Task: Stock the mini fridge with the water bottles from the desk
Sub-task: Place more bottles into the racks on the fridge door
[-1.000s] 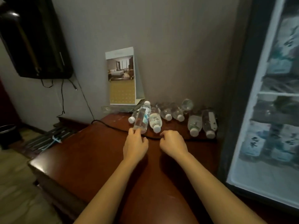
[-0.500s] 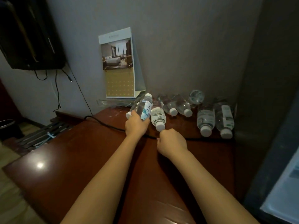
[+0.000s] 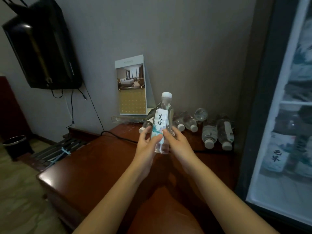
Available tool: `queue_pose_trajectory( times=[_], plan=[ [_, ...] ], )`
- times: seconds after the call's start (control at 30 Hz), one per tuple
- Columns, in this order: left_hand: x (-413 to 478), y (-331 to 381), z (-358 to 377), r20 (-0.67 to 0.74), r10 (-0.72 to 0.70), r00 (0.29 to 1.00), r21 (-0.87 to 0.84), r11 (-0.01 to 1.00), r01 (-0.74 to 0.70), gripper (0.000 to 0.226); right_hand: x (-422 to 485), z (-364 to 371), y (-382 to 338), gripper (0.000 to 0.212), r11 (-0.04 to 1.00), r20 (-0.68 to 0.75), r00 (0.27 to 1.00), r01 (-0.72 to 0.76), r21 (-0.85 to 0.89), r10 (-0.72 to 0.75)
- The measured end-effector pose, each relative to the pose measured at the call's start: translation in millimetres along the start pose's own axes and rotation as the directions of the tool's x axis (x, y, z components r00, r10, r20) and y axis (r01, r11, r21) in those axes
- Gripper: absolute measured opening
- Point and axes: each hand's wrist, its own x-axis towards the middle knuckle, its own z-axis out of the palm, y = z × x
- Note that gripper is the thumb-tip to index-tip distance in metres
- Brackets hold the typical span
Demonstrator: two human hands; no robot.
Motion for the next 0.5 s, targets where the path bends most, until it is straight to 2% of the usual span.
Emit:
queue_pose_trajectory(
  times=[0.1, 0.17, 0.33, 0.5],
  plan=[
    [-33, 16, 11, 0.071, -0.001, 0.997, -0.028, 1.0, 0.003, 0.048, -26, -5, -28, 0.03, 0.999, 0.01, 1.0, 0.028, 0.033, -0.028],
    [-54, 26, 17, 0.097, 0.005, 0.995, -0.026, 1.0, -0.002, 0.051, -45, -8, -46, 0.04, 0.999, 0.019, 0.999, 0.035, 0.029, -0.035],
    [-103, 51, 33, 0.134, 0.039, 0.99, 0.01, 0.999, -0.041, 0.047, -99, -19, -85, 0.053, 0.987, 0.076, 0.992, 0.114, -0.114, -0.105],
    [-148, 60, 50, 0.255, 0.072, 0.964, 0.06, 0.994, -0.091, 0.039, -151, -41, -107, 0.058, 0.95, 0.099, 0.969, 0.243, -0.193, -0.228]
  ],
)
